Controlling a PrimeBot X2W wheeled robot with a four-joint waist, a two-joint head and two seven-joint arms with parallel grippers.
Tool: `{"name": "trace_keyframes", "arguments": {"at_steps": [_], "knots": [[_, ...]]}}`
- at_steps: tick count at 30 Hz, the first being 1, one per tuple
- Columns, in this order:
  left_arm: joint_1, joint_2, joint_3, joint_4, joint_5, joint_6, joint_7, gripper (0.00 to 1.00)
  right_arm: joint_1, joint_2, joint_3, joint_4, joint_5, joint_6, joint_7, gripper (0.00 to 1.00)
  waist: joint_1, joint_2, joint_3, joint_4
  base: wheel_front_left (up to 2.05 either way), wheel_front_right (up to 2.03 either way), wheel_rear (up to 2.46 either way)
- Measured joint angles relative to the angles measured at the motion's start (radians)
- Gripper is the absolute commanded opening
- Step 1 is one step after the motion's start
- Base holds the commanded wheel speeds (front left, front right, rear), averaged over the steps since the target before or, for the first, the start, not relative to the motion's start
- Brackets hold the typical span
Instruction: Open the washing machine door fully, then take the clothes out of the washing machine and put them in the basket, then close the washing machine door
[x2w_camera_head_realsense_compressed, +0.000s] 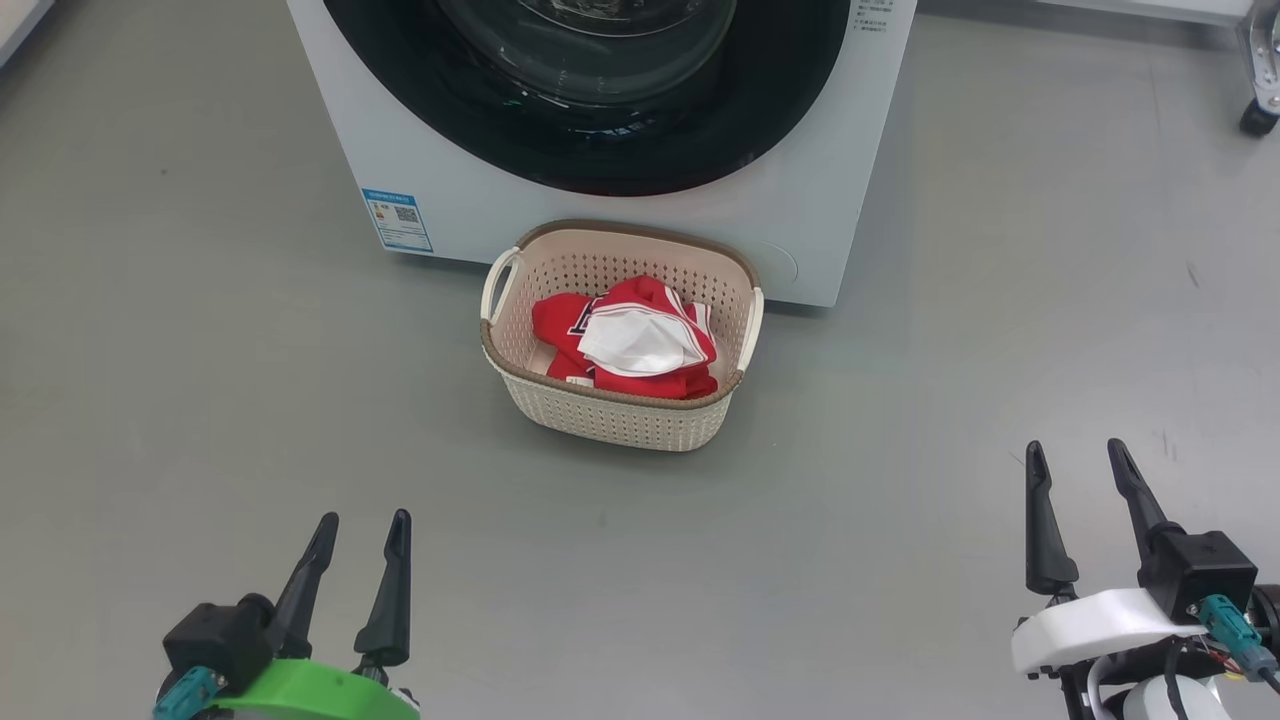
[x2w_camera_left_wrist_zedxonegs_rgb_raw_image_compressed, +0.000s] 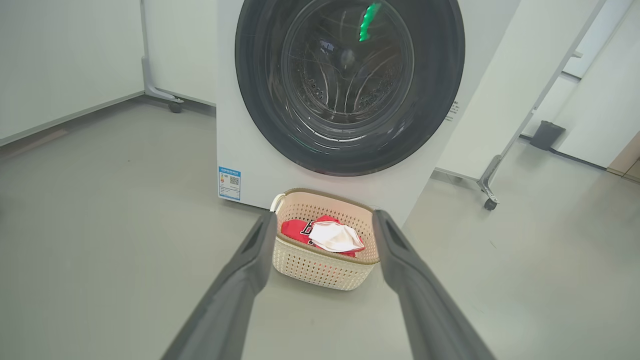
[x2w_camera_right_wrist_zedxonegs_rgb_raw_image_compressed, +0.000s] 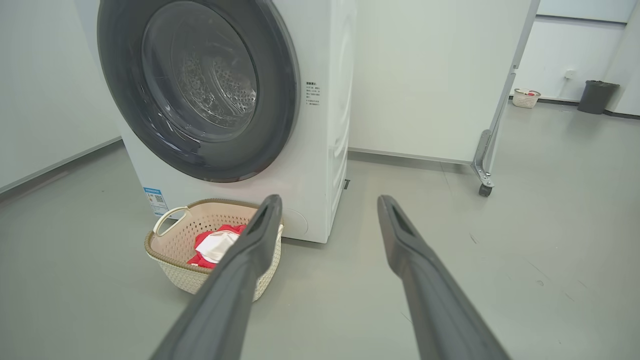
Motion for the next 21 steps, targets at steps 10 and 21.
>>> {"name": "trace_keyframes", "arguments": {"at_steps": [10, 21], "knots": [[0.0, 0.012, -0.061, -0.024, -0.001, 0.0, 0.0, 1.0, 0.031, 0.01, -0.015, -0.03, -0.009, -0.007, 0.0, 1.0, 0.0, 0.0, -0.003, 0.003, 0.0, 0.0, 0.0], [0.0, 0.016, -0.059, -0.056, -0.002, 0.0, 0.0, 1.0, 0.044, 0.017, -0.037, -0.051, -0.01, -0.008, 0.0, 1.0, 0.0, 0.0, 0.0, 0.006, 0.0, 0.0, 0.0]]}}
